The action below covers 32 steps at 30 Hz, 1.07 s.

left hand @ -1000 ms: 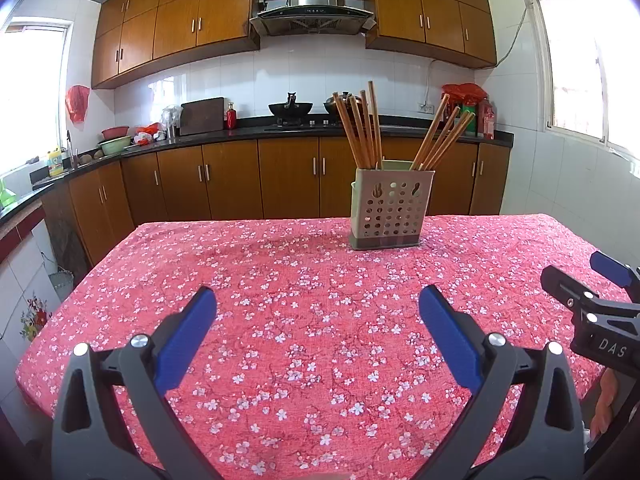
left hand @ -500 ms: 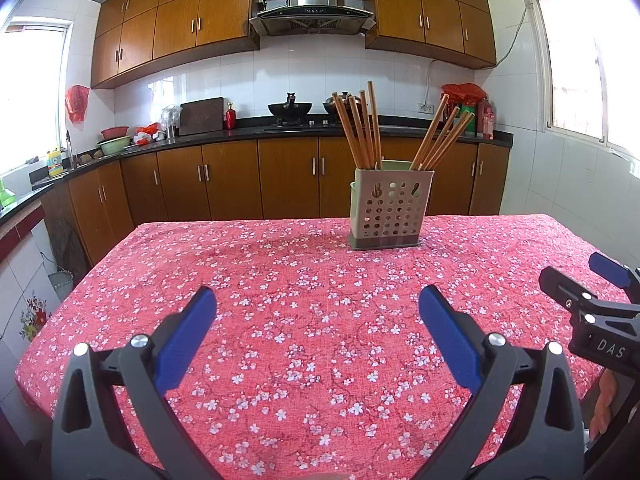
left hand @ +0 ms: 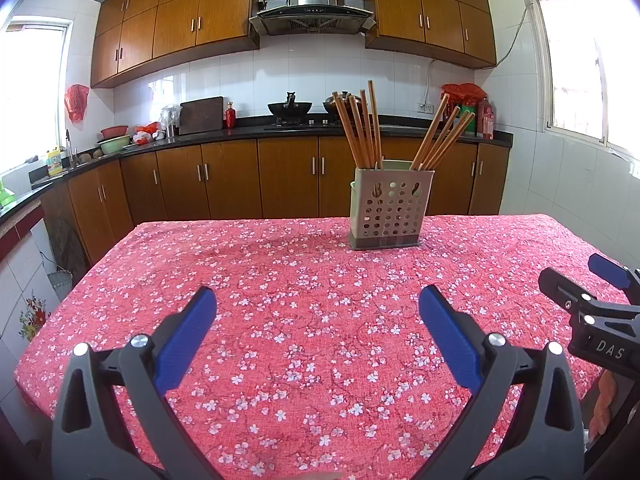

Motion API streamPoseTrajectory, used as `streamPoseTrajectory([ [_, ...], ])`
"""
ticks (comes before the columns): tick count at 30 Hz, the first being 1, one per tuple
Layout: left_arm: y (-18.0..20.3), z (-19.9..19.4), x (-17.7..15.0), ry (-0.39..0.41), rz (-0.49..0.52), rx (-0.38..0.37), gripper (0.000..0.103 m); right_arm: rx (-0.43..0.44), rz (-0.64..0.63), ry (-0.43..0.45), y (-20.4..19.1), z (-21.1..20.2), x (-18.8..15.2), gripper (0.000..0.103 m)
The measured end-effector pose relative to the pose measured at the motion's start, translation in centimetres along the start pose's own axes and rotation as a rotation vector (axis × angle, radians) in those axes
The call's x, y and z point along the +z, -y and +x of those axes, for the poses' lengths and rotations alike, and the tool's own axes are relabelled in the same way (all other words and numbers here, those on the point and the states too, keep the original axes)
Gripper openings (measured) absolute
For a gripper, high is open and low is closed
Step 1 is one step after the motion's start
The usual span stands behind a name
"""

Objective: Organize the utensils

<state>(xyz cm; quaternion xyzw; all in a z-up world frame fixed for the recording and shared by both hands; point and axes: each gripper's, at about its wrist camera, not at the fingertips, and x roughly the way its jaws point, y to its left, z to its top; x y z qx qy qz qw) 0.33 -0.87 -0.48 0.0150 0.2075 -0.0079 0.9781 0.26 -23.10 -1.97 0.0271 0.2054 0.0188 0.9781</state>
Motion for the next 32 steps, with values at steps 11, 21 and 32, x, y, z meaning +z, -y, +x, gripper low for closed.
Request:
streamPoseTrajectory([
  [11, 0.04, 0.02, 0.01, 0.000, 0.000, 0.000, 0.099, 0.000, 0.000, -0.001, 0.00, 0.05, 0.00, 0.101],
  [21, 0.07, 0.15, -0.06, 0.001, 0.000, 0.003, 0.099, 0.000, 0.002, -0.004, -0.05, 0.18, -0.16, 0.101],
  [32, -0.18, 0.48, -0.15, -0.006, -0.001, 0.004, 0.099, 0.000, 0.004, -0.006, -0.02, 0.27, -0.21, 0.101],
])
